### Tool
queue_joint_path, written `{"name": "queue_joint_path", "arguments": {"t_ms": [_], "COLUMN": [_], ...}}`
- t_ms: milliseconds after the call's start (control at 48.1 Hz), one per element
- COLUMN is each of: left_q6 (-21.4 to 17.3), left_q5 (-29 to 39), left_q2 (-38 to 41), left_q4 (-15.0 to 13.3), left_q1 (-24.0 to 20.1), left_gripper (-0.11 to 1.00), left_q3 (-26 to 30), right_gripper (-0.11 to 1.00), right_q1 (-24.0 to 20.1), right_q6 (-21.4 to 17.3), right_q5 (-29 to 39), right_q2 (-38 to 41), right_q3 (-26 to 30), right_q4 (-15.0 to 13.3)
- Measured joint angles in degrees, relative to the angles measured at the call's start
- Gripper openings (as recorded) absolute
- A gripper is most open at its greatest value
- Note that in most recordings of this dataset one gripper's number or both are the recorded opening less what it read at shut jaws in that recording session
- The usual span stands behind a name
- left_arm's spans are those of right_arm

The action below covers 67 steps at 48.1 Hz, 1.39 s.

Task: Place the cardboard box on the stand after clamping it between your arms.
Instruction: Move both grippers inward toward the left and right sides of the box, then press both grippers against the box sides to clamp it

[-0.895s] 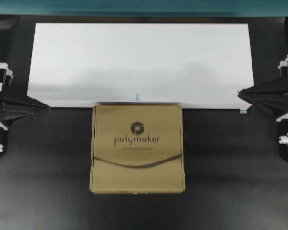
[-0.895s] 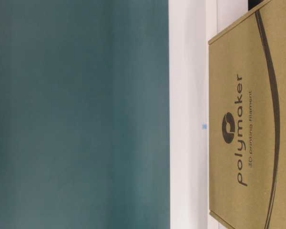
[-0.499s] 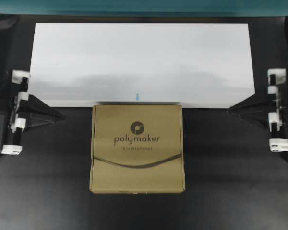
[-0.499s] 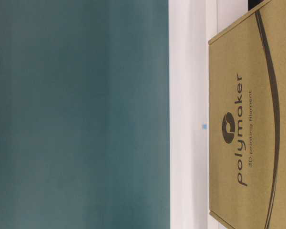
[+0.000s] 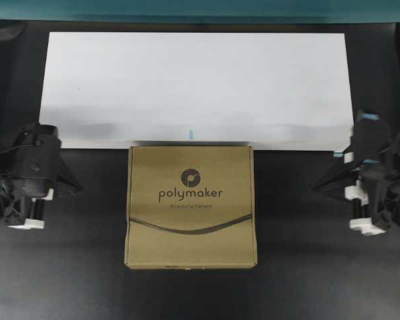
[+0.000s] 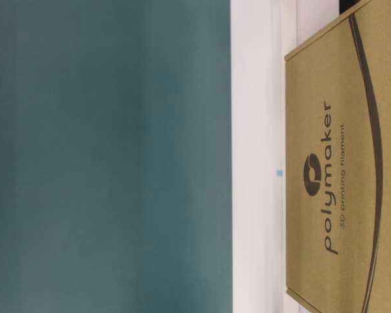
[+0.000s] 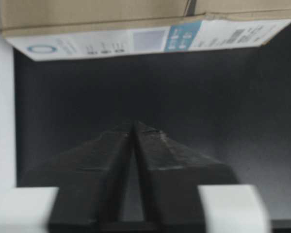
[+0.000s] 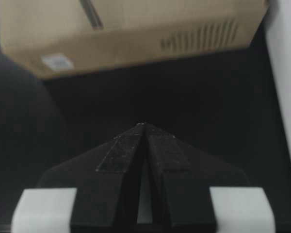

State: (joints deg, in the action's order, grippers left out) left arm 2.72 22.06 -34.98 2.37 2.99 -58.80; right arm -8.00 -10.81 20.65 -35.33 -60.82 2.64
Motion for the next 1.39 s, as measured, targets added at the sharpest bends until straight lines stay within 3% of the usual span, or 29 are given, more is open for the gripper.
{"name": "queue_joint_path", "arguments": {"t_ms": [83, 166, 250, 354, 437, 666, 915, 1082, 1394], "left_q6": [3.8, 7.5, 9.2, 9.8, 10.0, 9.7, 9.4, 9.5, 9.3], "left_q5": [0.2, 0.1, -0.6, -3.8, -5.6, -9.7, -11.8, -12.9, -14.1], "left_q2": [2.0, 4.8, 7.5, 11.0, 13.7, 19.4, 24.8, 28.1, 31.8], "left_q4": [0.0, 0.0, 0.0, 0.0, 0.0, 0.1, 0.1, 0.1, 0.1], "left_q1": [0.0, 0.1, 0.3, 1.8, 2.5, 2.7, 2.7, 2.7, 2.7], "left_gripper": [0.43, 0.67, 0.85, 0.86, 0.85, 0.85, 0.85, 0.85, 0.85], "left_q3": [0.3, 0.4, 0.4, 0.4, 0.4, 1.8, 4.0, 6.5, 8.7], "right_gripper": [0.07, 0.25, 0.47, 0.74, 0.85, 0.84, 0.84, 0.84, 0.84], "right_q1": [-1.2, -2.5, -2.9, -3.0, -3.0, -2.9, -2.9, -2.5, -2.0], "right_q6": [-0.2, -0.3, -0.4, -0.4, -0.4, -0.4, -0.4, -0.3, -0.4], "right_q5": [1.8, 3.0, 3.3, 3.0, 1.5, -4.7, -6.2, -6.7, -7.0], "right_q2": [3.3, 7.3, 11.0, 15.3, 18.5, 26.8, 34.3, 35.8, 36.6], "right_q3": [1.2, 2.6, 3.6, 4.5, 5.5, 9.8, 13.0, 14.3, 15.5], "right_q4": [0.1, 0.1, 0.1, 0.1, 0.0, -1.0, -2.5, -2.6, -6.2]}}
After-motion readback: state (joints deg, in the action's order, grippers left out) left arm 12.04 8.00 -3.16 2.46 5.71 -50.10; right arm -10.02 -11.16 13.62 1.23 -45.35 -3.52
